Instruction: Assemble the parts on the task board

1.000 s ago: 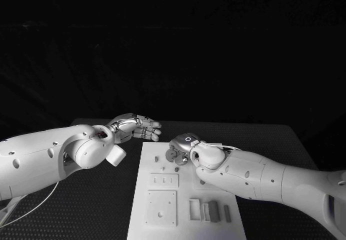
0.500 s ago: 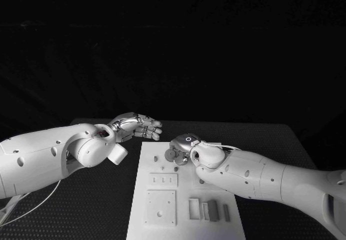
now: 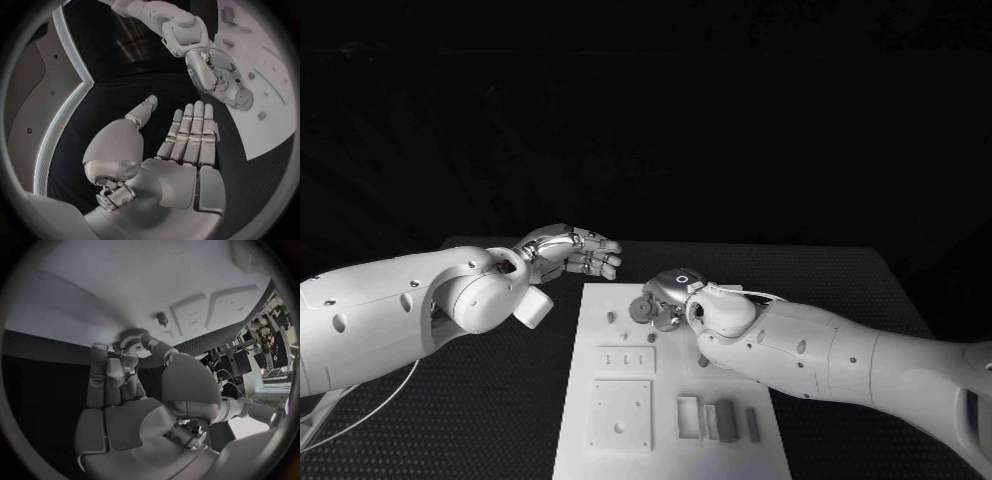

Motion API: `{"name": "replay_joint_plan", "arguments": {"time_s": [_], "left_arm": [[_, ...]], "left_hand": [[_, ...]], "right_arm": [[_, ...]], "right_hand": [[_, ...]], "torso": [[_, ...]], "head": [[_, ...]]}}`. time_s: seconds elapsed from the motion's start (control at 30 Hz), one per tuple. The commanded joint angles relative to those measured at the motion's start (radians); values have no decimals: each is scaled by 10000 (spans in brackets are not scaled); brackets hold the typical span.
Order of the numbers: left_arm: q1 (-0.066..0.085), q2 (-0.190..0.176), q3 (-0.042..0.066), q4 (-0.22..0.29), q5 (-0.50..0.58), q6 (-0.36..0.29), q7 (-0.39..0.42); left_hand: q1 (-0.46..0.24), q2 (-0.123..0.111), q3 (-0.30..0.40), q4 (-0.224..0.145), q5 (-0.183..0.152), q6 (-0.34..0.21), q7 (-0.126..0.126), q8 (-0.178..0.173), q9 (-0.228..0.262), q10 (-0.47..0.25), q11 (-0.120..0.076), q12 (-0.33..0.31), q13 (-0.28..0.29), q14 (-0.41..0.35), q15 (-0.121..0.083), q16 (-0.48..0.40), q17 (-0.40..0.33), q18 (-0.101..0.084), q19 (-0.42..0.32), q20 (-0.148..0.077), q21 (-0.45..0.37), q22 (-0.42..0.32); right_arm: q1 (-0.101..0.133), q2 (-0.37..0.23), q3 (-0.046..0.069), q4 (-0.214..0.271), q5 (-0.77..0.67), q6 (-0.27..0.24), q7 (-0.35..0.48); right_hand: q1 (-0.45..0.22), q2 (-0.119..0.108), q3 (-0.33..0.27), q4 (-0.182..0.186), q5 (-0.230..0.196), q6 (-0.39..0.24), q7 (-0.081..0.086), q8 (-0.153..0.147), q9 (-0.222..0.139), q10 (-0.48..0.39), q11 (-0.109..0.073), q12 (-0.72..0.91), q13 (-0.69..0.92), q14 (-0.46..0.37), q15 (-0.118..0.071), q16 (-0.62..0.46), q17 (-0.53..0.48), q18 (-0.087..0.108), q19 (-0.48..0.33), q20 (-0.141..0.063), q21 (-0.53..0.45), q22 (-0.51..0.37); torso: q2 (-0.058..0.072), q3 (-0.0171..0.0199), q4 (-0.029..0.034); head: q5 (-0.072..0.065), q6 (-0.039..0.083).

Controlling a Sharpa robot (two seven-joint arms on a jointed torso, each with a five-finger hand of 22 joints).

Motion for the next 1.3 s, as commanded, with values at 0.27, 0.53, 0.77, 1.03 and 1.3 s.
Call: {"name": "replay_joint_plan", "arguments": {"time_s": [0.27, 0.53, 0.77, 1.03, 1.3], "left_arm": [[10, -36, 5, -59, -32, 43, 123], [11, -85, 2, -64, -32, 21, 108], [11, -95, -1, -76, -32, 23, 113], [10, -149, -8, -98, -32, 87, 232], [-2, -138, -27, -286, -198, 212, 219]], "left_hand": [[-41, 2, -27, 16, -37, -84, 487, -15, -11, -26, 35, -40, -17, -4, 22, -65, 13, -71, -84, -11, -22, -18], [-40, 1, -28, 15, -37, -85, 488, -15, -11, -26, 35, -43, -18, -5, 22, -69, 15, -71, -86, -11, -22, -20], [-38, 0, -29, 13, -37, -85, 488, -15, -11, -26, 35, -46, -18, -5, 22, -72, 17, -71, -88, -11, -23, -22], [-30, -7, -29, 4, -37, -86, 487, -15, -12, -25, 34, -49, -18, -5, 22, -76, 20, -70, -92, -12, -24, -25], [-9, -11, -26, -15, -37, -76, 483, -7, -9, -16, 31, -48, -16, -10, 23, -85, 23, -71, -99, -10, -26, -28]], "right_arm": [[89, -318, 15, 395, 178, -398, 152], [226, -612, 75, 724, 183, -508, 104], [379, -1039, 229, 1039, 259, -555, 73], [555, -1823, 533, 1831, 1053, -562, 277], [717, -2723, 704, 2242, 2177, -399, 1511]], "right_hand": [[15, -118, -2, 65, 12, 278, 332, -46, -14, -192, 222, -21, 17, 6, 81, -44, 18, 304, -27, 14, -66, 184], [35, -112, 12, 96, 15, 320, 335, -21, -16, -179, 226, -9, 18, 20, 87, -37, 20, 304, -6, 7, -60, 185], [33, -115, 15, 125, 14, 353, 332, -1, -17, -173, 225, -5, 17, 29, 87, -37, 20, 304, 4, 5, -58, 185], [64, -99, 31, 142, 16, 406, 324, 31, -17, -166, 217, 0, 14, 38, 80, -39, 18, 304, 11, -1, -60, 185], [199, -26, 31, 22, 9, 438, 328, 55, -36, -205, 221, -10, 7, 5, 85, -74, 7, 304, -49, 4, -89, 190]], "torso": [[-10, 9, -35], [-7, 16, -33], [-4, 22, -36], [-17, 18, -53], [-105, 49, -192]], "head": [[54, 8], [35, 69], [29, 111], [19, 189], [86, 247]]}}
